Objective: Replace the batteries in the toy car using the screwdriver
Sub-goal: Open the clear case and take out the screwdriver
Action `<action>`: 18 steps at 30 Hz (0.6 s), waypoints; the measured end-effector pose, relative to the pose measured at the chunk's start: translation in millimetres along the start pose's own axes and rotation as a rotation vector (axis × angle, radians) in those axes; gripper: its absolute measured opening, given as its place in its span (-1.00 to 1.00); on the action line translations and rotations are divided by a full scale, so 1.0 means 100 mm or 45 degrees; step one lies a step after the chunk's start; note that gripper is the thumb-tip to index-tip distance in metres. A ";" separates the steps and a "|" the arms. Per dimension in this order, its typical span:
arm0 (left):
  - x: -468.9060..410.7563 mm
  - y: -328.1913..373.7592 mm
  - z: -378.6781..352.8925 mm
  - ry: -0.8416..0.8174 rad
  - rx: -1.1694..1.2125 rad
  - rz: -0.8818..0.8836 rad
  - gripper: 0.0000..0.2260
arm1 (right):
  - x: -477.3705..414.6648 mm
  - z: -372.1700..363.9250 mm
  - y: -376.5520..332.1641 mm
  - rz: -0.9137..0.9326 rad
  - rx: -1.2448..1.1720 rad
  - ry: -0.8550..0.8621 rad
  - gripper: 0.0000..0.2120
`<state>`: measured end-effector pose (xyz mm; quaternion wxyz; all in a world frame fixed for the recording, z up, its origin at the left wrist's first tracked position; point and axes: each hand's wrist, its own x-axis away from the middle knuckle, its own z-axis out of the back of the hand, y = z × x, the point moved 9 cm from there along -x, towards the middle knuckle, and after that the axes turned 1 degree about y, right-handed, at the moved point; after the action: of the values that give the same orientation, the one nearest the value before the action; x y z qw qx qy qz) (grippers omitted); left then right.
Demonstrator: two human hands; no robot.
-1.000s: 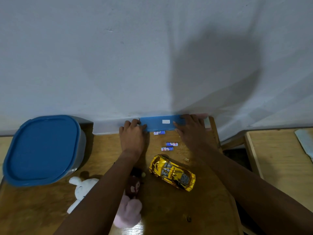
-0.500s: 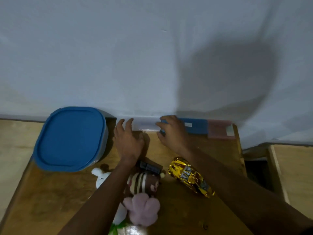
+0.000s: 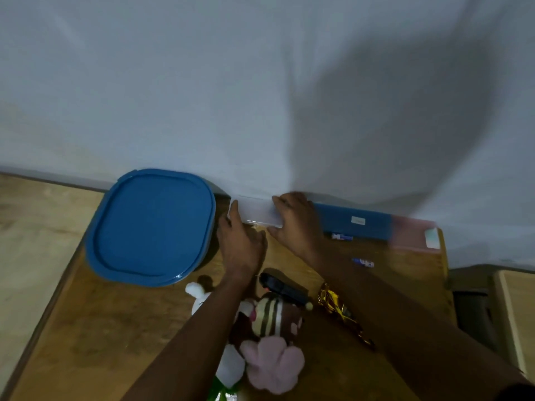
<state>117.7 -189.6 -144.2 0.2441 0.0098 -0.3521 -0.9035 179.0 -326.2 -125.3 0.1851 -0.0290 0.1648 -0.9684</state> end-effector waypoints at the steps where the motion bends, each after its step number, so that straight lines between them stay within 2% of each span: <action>1: 0.01 -0.02 0.00 0.005 0.003 0.005 -0.17 | 0.00 -0.02 -0.01 -0.006 0.004 -0.004 -0.41; 10: 0.04 -0.14 0.06 0.078 0.049 0.059 -0.21 | -0.01 -0.07 -0.06 0.009 0.043 -0.064 -0.49; 18: 0.07 -0.12 0.04 0.064 0.009 0.033 -0.23 | 0.04 -0.06 -0.08 0.034 0.059 -0.185 -0.42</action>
<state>105.7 -182.6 -148.4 0.2646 0.0289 -0.3491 -0.8985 172.1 -319.0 -128.1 0.2101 -0.0926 0.1290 -0.9647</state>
